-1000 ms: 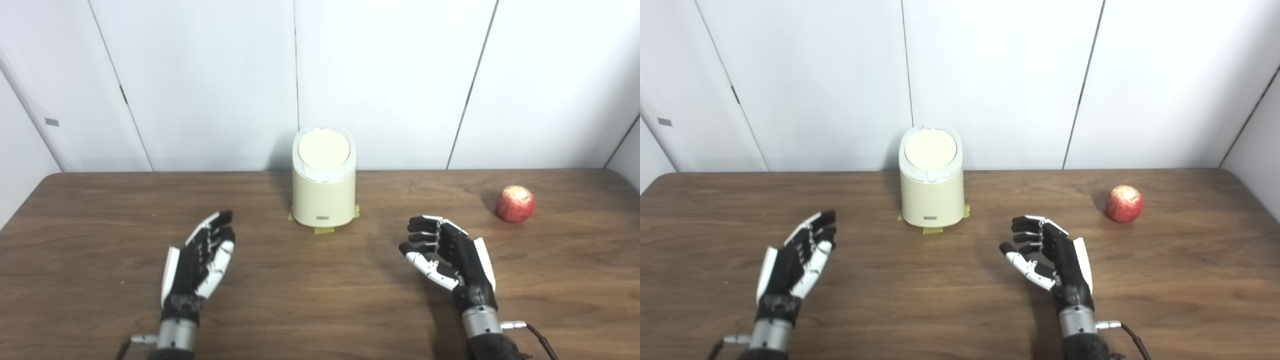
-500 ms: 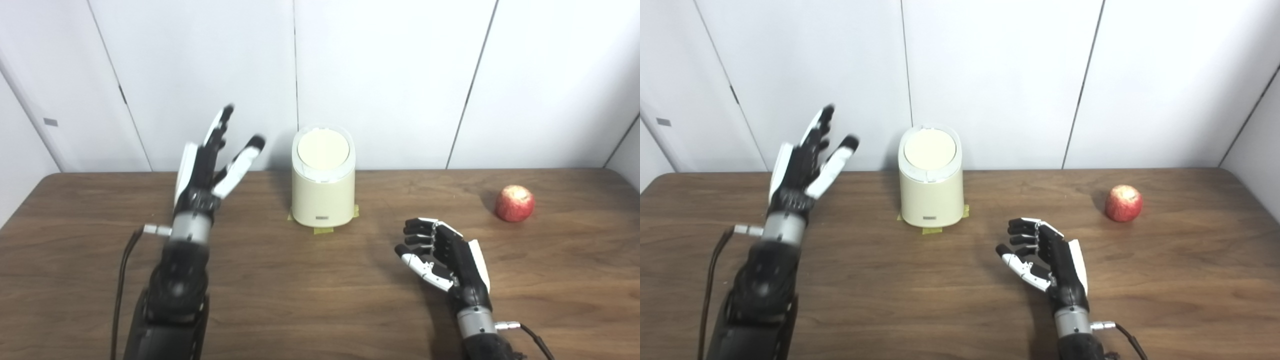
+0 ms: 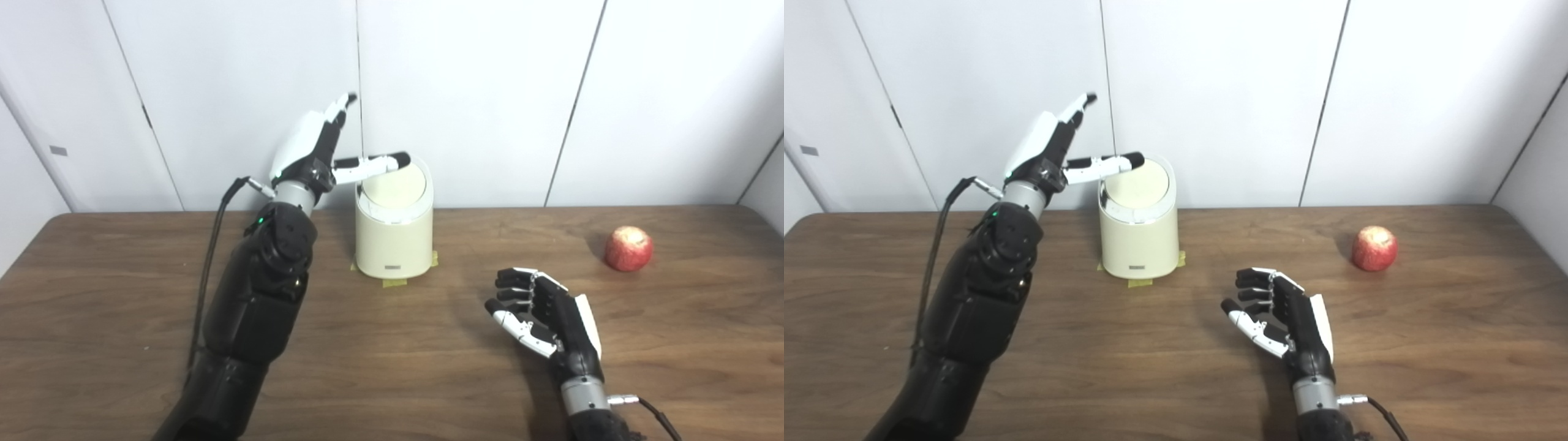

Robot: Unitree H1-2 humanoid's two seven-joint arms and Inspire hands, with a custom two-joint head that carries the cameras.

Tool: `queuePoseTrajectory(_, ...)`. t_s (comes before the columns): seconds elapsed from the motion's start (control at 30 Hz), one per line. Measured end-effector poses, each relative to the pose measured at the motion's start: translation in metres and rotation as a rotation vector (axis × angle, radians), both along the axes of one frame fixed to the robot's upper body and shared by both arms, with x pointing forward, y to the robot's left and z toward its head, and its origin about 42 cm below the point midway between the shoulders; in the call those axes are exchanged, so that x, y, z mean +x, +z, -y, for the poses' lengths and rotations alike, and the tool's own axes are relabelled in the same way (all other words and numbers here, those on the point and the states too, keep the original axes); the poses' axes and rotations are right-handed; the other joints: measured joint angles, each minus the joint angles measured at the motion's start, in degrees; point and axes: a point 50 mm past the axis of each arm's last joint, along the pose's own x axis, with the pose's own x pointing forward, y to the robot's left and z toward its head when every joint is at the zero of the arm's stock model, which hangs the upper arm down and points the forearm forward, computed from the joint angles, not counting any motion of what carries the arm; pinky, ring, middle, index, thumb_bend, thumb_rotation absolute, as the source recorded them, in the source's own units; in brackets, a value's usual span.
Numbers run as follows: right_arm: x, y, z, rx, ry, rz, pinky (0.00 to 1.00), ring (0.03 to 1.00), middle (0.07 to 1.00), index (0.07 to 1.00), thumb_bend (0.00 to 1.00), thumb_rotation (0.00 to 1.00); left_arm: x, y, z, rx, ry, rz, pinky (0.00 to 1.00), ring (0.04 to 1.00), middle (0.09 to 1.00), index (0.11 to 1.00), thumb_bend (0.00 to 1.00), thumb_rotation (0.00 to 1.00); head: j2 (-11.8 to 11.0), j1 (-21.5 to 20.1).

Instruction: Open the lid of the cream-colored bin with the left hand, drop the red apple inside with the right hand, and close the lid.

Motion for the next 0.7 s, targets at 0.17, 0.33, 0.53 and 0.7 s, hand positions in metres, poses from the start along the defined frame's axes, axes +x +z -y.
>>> queuePoseTrajectory(0.17, 0.0, 0.0, -0.001, -0.003, 0.003, -0.001, 0.51, 0.618, 0.643, 0.624, 0.34, 0.19, 0.011, -0.005, 0.017, 0.024, 0.012, -0.059, 0.98, 1.0, 1.0, 1.0, 0.91, 0.6, -0.09, -0.17)
queuePoseTrajectory(0.33, 0.0, 0.0, -0.001, -0.002, 0.002, -0.001, 0.51, 0.62, 0.645, 0.625, 0.34, 0.18, 0.013, -0.007, 0.026, 0.029, 0.017, -0.085, 1.0, 1.0, 1.0, 1.0, 0.91, 0.52, -0.09, -0.26)
queuePoseTrajectory(0.53, 0.0, 0.0, -0.001, -0.007, 0.002, -0.002, 0.52, 0.622, 0.647, 0.629, 0.34, 0.21, 0.015, -0.01, 0.024, 0.059, 0.035, -0.095, 1.0, 1.0, 1.0, 1.0, 0.89, 0.62, -0.09, -0.44)
queuePoseTrajectory(0.7, 0.0, 0.0, -0.002, -0.013, 0.003, -0.001, 0.51, 0.617, 0.642, 0.624, 0.35, 0.2, 0.017, -0.016, 0.021, 0.104, 0.041, -0.106, 1.0, 1.0, 1.0, 1.0, 0.9, 0.59, 0.0, -0.61)
